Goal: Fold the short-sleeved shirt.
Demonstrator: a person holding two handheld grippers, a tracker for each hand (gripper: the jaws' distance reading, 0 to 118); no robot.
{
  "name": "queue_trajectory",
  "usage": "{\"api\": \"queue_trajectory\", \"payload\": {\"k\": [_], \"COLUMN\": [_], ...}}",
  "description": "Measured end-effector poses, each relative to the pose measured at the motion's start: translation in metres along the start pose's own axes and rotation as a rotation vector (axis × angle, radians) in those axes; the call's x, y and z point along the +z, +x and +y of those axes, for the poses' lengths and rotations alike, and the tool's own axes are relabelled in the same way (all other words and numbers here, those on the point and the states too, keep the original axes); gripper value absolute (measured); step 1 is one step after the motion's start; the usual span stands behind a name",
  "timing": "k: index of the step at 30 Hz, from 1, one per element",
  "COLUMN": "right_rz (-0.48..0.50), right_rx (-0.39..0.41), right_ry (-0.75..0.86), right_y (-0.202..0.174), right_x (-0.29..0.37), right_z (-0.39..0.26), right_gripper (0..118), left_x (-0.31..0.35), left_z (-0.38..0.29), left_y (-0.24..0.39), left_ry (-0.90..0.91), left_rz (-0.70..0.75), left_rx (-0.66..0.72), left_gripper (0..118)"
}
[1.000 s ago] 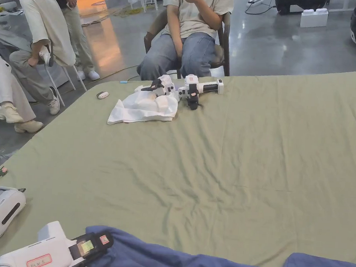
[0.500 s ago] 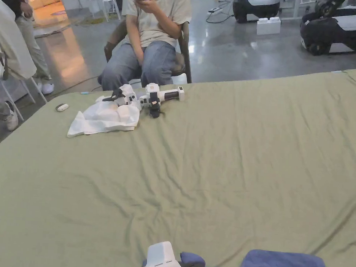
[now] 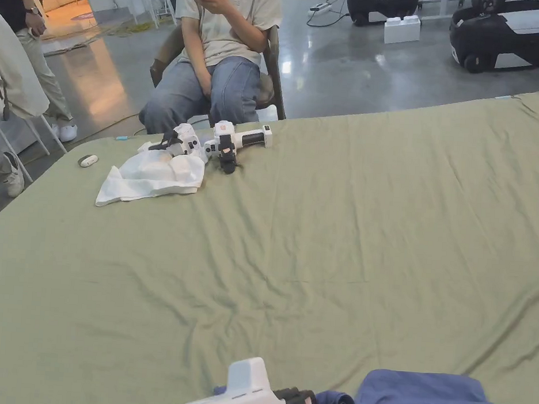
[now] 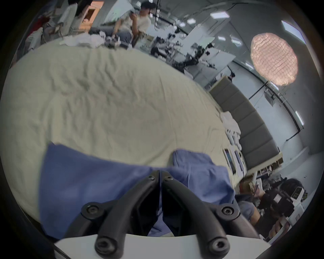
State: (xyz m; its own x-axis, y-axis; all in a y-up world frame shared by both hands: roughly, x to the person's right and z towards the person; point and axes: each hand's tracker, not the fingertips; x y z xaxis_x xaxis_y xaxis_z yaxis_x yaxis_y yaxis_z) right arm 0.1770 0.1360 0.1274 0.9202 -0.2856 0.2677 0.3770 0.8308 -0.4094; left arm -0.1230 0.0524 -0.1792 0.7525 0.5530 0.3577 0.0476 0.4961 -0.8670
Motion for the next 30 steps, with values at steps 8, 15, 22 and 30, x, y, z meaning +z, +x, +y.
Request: {"api": "queue_trajectory", "payload": {"k": [8, 15, 22, 30], "right_rz": [0.008, 0.017, 0.018, 0.01], "right_rx": [0.028, 0.038, -0.006, 0.031], "right_ry": [-0.012, -0.031, -0.048, -0.045], "right_y": [-0.011, -0.009, -0.004, -0.013], "right_x": [0.002, 0.0, -0.007, -0.003], "right_z": [0.005, 0.002, -0.005, 0.001], "right_gripper": [0, 0, 0, 0], "left_x": [-0.047, 0.06, 0.092, 0.035], "left_z": [-0.021, 0.003, -0.013, -0.038], "left_y": [0.012, -0.046, -0.161, -0.155], "left_ry": [-0.117, 0.189, 0.291, 0.207], "left_rz": [-0.028, -0.001, -0.055, -0.167], "left_rx": [0.029, 0.103, 0.5, 0.606], "left_gripper": [3, 93, 86, 13]}}
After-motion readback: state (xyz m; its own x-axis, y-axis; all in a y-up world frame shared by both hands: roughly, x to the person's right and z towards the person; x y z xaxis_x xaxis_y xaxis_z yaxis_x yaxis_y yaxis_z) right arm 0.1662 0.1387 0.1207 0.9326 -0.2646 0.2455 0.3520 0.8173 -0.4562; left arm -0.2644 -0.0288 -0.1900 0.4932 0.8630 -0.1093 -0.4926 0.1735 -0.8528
